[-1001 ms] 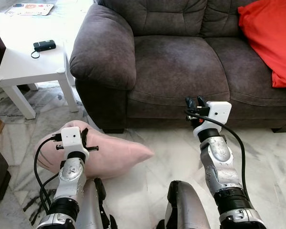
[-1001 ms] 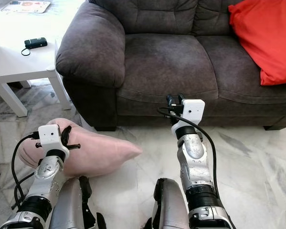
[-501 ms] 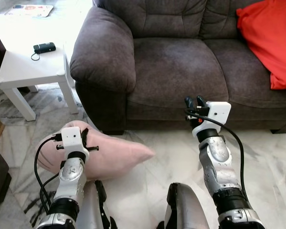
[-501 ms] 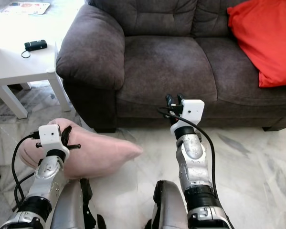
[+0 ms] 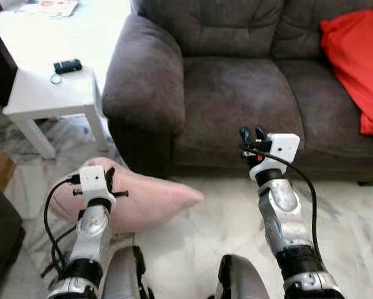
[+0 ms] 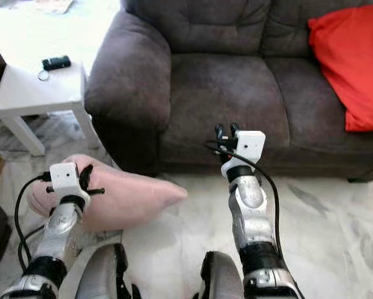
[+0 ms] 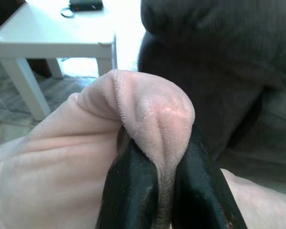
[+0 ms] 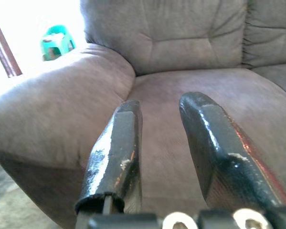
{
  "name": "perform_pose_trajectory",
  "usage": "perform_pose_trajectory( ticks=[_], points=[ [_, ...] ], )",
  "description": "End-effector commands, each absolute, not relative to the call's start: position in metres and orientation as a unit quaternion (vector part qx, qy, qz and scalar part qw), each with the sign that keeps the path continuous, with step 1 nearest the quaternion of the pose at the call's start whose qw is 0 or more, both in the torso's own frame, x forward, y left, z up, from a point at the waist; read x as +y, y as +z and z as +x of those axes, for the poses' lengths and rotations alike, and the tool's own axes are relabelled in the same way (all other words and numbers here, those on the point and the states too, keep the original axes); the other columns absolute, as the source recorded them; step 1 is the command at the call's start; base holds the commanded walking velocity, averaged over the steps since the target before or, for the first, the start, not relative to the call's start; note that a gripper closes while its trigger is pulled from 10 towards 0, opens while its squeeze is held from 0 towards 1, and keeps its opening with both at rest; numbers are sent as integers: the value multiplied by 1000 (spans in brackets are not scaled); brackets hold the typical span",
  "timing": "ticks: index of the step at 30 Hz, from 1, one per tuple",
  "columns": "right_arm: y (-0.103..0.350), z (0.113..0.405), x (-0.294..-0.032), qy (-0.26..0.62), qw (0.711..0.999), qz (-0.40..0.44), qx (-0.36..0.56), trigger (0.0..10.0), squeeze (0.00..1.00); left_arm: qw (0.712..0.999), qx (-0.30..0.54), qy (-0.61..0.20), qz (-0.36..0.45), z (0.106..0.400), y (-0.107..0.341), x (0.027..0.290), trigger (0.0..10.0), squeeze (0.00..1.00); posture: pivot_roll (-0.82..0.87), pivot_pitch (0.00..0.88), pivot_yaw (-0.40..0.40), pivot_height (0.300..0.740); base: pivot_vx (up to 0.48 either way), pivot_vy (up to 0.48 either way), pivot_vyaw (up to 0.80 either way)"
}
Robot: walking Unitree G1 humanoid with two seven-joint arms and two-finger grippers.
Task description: Move the pillow to the sofa from floor
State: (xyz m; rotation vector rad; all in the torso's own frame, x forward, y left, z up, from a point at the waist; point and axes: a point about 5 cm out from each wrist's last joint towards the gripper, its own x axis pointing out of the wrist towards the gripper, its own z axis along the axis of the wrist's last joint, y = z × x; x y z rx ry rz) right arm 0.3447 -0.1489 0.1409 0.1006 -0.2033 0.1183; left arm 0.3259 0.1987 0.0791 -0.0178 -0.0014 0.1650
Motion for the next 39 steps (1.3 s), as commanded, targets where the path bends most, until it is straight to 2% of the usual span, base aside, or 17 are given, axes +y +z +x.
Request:
perform_pose_trajectory(
  ticks=[1, 13, 39],
  points=[
    [142, 345, -151, 56, 991, 54, -104, 10000, 0, 996, -55, 76, -3, 333, 102, 198, 10000, 0, 19, 109, -52, 673, 0, 0, 0],
    [142, 346, -150, 57, 992, 54, -103, 10000, 0, 996, -55, 72, -5, 334, 103, 196, 10000, 0, 21, 107, -51, 740, 0, 0, 0],
    [135, 348, -149, 69, 994, 39, -79, 10000, 0, 997, -57, 51, -9, 336, 106, 192, 10000, 0, 24, 104, -46, 740, 0, 0, 0]
  ],
)
